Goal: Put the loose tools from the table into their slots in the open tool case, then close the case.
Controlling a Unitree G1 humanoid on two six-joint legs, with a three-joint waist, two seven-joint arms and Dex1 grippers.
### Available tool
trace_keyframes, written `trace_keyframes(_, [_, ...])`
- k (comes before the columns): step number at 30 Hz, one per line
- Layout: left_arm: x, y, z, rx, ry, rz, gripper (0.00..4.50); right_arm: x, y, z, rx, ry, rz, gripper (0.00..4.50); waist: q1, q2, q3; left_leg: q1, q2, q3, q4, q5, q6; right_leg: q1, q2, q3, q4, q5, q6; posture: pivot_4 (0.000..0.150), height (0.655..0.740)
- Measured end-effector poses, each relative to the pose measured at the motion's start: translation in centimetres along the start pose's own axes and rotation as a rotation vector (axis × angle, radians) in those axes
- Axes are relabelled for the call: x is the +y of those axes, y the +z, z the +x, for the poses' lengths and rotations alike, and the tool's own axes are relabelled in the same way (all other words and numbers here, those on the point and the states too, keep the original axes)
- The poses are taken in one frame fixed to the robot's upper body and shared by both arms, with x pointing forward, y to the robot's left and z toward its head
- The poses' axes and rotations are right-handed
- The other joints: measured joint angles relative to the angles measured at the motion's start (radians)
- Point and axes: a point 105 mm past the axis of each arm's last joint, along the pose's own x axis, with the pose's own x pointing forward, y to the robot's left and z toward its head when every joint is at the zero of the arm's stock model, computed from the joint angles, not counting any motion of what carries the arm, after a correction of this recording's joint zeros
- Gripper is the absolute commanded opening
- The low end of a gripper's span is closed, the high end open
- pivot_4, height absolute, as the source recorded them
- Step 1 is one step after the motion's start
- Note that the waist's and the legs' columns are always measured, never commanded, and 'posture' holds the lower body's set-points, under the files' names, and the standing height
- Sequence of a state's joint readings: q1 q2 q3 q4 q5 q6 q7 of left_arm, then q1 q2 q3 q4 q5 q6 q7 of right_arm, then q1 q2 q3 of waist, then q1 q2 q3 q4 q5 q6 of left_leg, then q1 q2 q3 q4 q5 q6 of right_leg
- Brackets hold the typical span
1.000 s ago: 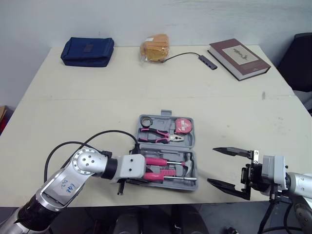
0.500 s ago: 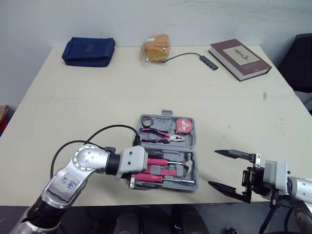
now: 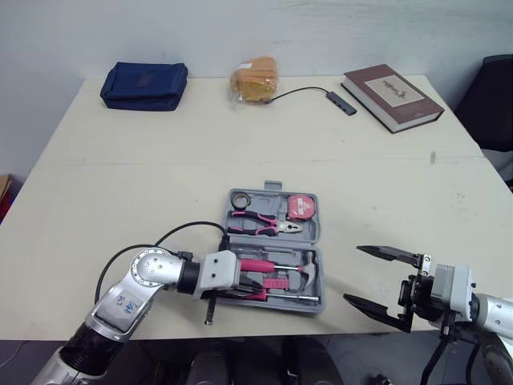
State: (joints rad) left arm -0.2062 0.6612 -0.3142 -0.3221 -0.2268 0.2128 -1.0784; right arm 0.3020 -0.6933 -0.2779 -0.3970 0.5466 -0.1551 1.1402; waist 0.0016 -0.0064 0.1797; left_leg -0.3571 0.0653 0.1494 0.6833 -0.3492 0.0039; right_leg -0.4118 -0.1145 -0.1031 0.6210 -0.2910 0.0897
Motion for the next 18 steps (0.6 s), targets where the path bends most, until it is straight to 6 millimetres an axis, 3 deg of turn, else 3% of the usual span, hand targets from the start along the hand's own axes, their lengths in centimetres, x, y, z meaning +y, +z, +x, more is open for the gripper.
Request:
trace_keyframes(8, [0.1, -0.5, 0.2, 0.037, -0.01, 0.003, 0.06, 0.2, -1.2, -0.4, 0.033, -0.042, 0.018, 4.5, 0.0, 0.001, -0.003, 0.003, 0.0, 0.0, 0.0, -0.001, 0.002, 0.003, 0.0, 0.0, 0.0, 0.0, 0.0, 0.15, 0.74])
trace_keyframes(18, [0.0, -1.0, 0.9, 0.091, -0.036, -0.028, 0.06, 0.4, -2.5, -1.0, 0.074, -0.085, 0.049, 4.5, 0.004, 0.013, -0.019, 0.006, 0.001, -0.001, -0.001, -0.003, 0.005, 0.006, 0.0, 0.001, 0.0, -0.001, -0.001, 0.15, 0.74])
